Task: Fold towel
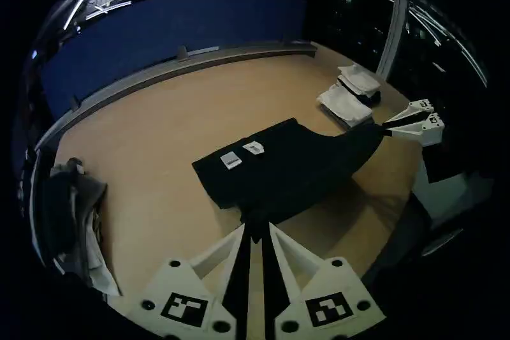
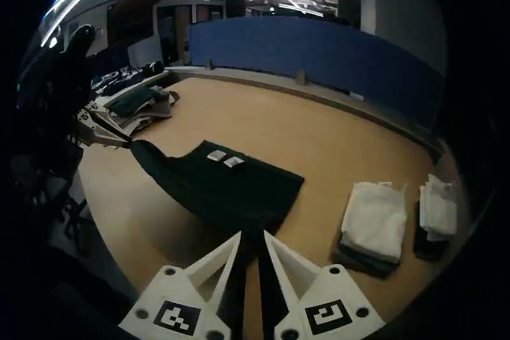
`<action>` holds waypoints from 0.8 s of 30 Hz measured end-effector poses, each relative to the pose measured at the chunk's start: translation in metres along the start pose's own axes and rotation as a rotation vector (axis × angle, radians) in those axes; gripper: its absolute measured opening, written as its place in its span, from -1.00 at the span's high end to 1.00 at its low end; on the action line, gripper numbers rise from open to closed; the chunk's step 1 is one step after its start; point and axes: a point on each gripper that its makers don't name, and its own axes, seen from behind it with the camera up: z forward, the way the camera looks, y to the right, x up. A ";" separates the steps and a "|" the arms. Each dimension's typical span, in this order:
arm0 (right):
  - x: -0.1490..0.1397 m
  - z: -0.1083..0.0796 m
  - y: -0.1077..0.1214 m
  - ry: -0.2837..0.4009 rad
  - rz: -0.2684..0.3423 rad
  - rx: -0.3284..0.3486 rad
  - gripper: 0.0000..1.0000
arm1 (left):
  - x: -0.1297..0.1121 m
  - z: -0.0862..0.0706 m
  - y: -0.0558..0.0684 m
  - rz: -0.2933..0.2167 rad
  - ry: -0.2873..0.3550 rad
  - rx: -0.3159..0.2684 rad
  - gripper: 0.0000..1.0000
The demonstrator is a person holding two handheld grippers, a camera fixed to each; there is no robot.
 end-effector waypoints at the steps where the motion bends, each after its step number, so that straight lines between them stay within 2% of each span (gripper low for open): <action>1: 0.001 -0.001 0.000 0.001 0.002 0.000 0.80 | 0.001 -0.001 0.001 -0.006 0.002 -0.001 0.78; 5: 0.002 -0.003 0.000 0.004 0.011 -0.001 0.80 | 0.002 -0.003 0.003 -0.028 0.004 -0.006 0.78; 14: -0.002 -0.001 -0.001 -0.002 0.010 0.002 0.80 | 0.000 -0.004 0.004 -0.037 -0.001 0.000 0.78; 24: -0.005 0.007 0.000 -0.019 0.021 0.006 0.80 | -0.003 0.003 0.000 -0.085 -0.018 0.016 0.78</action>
